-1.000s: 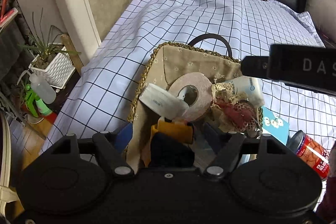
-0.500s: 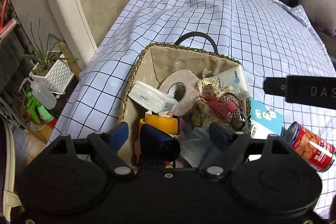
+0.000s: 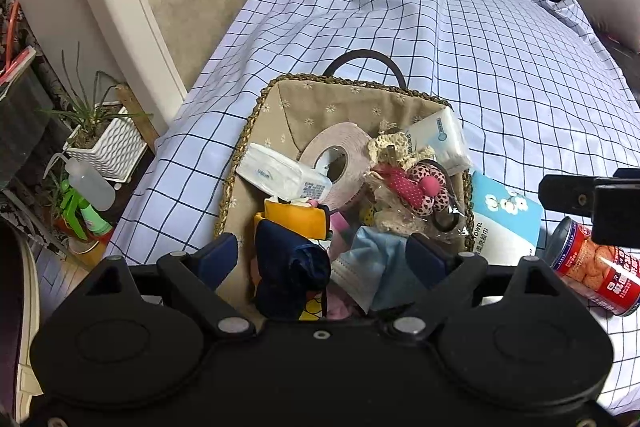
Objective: Organize soft objects
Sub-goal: 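Open both tools and withdraw them from the basket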
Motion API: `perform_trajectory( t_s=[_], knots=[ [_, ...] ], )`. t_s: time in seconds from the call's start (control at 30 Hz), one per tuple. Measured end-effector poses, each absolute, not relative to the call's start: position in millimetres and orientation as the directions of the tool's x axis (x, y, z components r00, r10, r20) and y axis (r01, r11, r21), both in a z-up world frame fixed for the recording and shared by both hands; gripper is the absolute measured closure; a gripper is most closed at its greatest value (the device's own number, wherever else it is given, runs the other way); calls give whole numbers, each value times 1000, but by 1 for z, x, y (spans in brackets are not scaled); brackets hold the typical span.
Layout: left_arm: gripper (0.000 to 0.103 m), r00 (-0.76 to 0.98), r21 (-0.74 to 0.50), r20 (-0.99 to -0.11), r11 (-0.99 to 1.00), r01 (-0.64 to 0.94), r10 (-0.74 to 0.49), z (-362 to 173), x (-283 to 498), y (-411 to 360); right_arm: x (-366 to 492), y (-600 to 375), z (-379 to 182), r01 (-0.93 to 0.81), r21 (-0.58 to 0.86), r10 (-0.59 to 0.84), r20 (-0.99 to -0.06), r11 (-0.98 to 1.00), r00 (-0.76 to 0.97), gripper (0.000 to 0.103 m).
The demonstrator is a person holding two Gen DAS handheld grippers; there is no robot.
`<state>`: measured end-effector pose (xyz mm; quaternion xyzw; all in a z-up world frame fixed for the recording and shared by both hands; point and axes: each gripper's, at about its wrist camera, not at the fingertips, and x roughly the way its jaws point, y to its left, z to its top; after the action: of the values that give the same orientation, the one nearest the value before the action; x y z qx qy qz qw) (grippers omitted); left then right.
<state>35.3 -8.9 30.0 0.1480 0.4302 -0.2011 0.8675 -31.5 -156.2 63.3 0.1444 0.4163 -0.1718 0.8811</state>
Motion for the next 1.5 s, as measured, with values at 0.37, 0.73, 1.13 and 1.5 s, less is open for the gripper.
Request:
perform_trajectory(
  t_s=[0.37,0.73,1.13,1.5],
  knots=[
    [14,585,139,-798,901,410,-143,24,40,-5,-24,-148,56,419,43,-219,-801,907,557,1],
    [14,597,150,-793,911,384,-121,23,40,-1,-18,-146,42,439,-55,-295,-813,897,501,1],
    [3,615,151,-780,920,361,-114,24,36,0,-22,-147,32,462,-42,-303,-807,886,506,0],
    [3,642,174,-758,912,371,-117,26,31,-5,-17,-147,23,454,-54,-292,-831,889,474,0]
  ],
)
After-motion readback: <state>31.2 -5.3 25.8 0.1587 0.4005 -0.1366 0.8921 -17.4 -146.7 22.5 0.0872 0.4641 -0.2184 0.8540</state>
